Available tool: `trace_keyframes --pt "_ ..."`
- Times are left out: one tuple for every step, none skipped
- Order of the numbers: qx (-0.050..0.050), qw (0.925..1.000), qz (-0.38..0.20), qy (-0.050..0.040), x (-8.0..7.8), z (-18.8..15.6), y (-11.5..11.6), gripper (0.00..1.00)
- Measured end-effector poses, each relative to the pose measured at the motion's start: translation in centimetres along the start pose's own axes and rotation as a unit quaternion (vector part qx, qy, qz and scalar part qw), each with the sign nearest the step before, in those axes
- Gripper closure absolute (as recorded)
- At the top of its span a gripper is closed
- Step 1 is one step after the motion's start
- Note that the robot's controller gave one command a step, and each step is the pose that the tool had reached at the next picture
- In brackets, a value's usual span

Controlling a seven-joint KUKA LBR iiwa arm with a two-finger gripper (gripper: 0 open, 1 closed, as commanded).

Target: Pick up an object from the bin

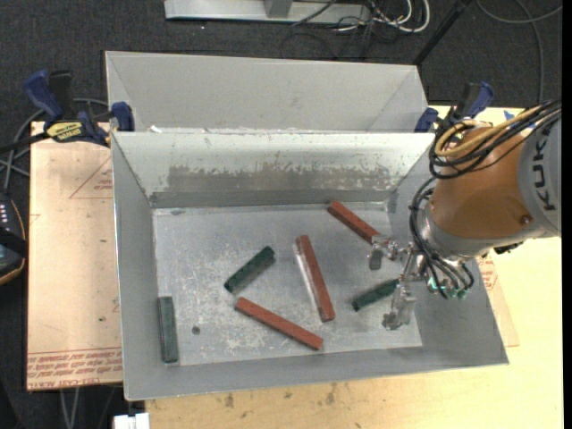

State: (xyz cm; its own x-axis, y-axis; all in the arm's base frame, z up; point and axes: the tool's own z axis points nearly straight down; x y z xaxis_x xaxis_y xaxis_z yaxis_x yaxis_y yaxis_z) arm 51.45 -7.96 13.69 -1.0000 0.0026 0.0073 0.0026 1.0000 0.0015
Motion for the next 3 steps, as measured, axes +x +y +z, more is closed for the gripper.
trace_keyframes --pt "0.0 0.9998 0.021 -0.0013 -0.9 7.0 -2.2 0.0" --pt "0.0 0.9998 0.02 -0.0038 -1.0 6.6 -2.2 1.0" --pt "0.003 0.9868 -0.162 -0.0088 -2.0 -16.1 -3.0 1.0"
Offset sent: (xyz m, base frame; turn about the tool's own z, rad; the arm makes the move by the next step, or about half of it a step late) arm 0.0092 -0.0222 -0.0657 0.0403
